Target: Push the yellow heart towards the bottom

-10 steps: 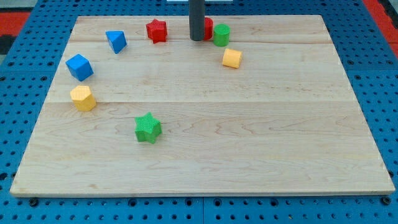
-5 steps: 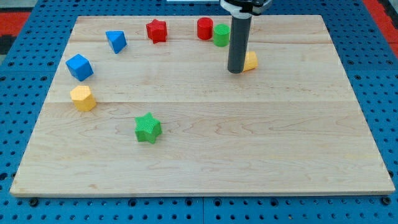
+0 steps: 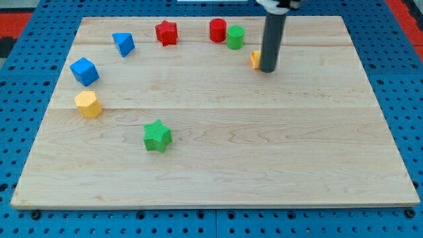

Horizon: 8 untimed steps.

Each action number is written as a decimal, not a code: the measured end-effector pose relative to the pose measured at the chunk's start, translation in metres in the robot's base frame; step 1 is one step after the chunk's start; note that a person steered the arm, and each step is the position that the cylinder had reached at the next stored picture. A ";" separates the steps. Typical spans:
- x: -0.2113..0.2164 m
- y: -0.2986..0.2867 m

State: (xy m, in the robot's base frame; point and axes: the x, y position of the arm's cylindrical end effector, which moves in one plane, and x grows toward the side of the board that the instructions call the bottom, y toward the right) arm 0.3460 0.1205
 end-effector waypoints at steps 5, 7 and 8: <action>-0.044 -0.039; 0.006 -0.084; 0.023 -0.103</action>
State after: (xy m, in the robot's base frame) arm 0.3690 0.0175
